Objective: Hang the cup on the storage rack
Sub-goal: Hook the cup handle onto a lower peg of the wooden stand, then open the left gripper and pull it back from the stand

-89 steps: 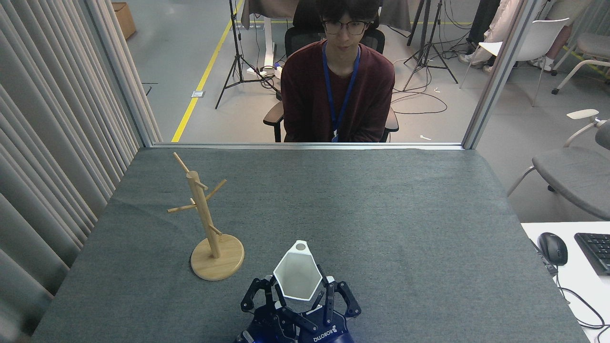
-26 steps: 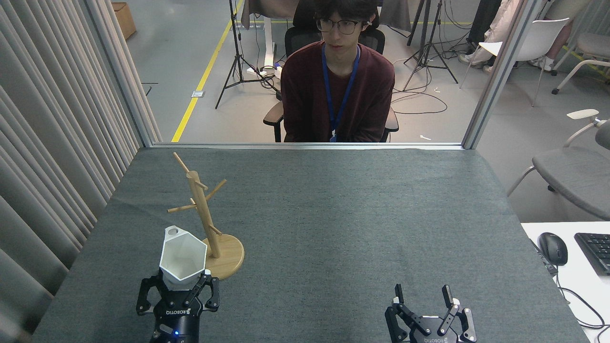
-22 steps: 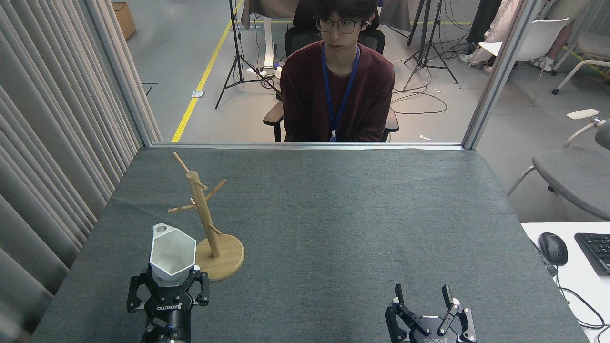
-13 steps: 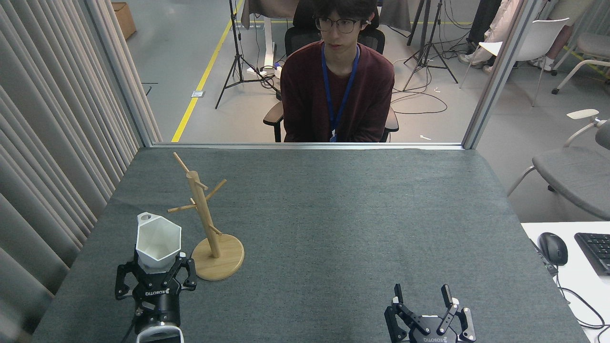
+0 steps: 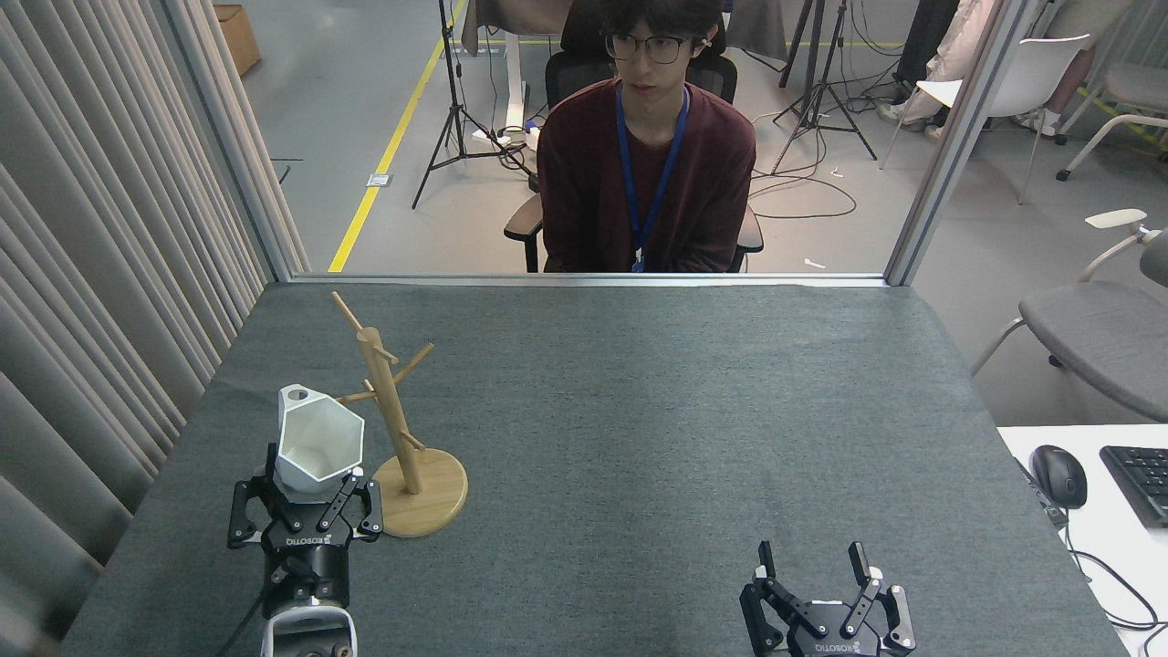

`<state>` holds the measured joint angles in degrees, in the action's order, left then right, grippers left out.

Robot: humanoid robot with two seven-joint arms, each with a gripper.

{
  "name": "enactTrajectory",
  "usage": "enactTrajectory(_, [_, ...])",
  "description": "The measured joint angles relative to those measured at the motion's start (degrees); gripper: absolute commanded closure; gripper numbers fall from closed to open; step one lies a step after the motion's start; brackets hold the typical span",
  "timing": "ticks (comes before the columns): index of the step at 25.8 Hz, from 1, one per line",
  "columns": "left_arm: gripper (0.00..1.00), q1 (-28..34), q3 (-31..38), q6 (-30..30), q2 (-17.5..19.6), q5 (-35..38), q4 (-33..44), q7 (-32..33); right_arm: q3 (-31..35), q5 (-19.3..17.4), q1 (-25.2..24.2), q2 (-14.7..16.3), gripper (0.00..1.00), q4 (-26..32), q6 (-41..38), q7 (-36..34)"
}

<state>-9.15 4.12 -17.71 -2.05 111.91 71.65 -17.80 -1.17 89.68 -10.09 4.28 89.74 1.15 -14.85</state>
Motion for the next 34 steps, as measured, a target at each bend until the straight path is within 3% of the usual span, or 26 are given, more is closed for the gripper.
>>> enactTrajectory(14, [0.38,-3.2,-0.36,-0.1,-0.6,7.24,-4.98,-0.31,0.02,-0.11,0.44,-0.06,0.01,-0.44,-0.01,0.19])
enactTrajectory(17, [0.03,-3.19,-0.51,-0.15,-0.8,7.88,-5.67,-0.48,0.03,-0.12,0.44,-0.07,0.01,-0.51,-0.01,0.16])
enactTrajectory(18, [0.01,-3.18,-0.57,-0.15,-0.91,7.97,-5.9,-0.57,0.02,-0.12,0.44,-0.08,0.01,-0.54,-0.01,0.02])
enactTrajectory(34, [0.01,-1.97,-2.54,0.04,-2.17,7.85,-7.49,-1.02,0.11,-0.21,0.51,-0.07,0.01,-0.53,-0.01,-0.39])
